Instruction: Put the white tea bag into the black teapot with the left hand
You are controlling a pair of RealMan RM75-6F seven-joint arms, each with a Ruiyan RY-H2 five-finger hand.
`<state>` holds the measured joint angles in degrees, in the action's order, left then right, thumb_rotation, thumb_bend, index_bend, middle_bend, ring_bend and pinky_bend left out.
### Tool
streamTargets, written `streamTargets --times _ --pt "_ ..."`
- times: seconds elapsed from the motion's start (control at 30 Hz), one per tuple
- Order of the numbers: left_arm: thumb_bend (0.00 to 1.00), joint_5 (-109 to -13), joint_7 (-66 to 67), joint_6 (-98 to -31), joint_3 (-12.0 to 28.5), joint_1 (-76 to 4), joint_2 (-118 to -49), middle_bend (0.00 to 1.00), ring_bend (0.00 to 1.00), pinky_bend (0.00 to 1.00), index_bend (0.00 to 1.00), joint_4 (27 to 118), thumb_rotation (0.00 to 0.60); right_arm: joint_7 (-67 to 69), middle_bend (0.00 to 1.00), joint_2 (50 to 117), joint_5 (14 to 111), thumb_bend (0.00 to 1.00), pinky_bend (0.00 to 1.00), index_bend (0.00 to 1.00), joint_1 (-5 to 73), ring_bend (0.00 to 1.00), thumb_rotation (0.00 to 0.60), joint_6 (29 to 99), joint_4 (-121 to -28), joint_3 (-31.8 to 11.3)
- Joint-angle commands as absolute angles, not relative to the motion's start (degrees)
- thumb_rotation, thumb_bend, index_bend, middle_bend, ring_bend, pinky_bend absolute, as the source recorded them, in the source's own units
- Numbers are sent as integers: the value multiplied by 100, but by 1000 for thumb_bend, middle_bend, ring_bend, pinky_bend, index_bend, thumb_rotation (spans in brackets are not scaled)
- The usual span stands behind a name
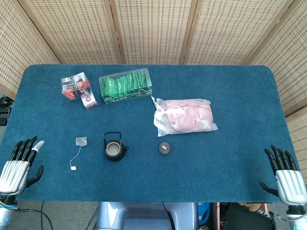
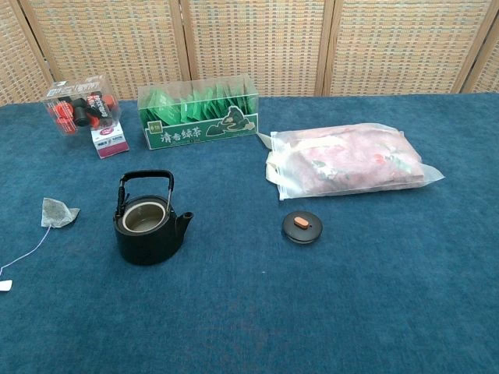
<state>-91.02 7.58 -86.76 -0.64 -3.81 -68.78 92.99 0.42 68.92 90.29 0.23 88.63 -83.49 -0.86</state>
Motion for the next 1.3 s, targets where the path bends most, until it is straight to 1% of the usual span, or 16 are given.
streamTargets --times 0.03,0.97,1.13,1.3 --pt "474 -9101 760 -8667 -66 -385 -6880 0 0 0 80 9299 600 42 62 6894 9025 101 0 28 25 0 600 8857 -8346 -87" --pt "474 -9105 783 -8655 -55 -407 -6843 0 0 0 82 9348 600 93 62 6894 9051 100 0 29 0 0 600 8925 -8320 -82" --pt "474 -9033 784 -8586 -42 -426 -6856 0 0 0 128 9316 600 93 62 6893 9053 100 0 28 -3 0 600 8930 -8319 -80" --pt "475 -8933 841 -8376 -51 -498 -6875 0 0 0 209 9259 600 85 62 6893 9047 100 0 28 -7 0 600 8923 -8323 -76"
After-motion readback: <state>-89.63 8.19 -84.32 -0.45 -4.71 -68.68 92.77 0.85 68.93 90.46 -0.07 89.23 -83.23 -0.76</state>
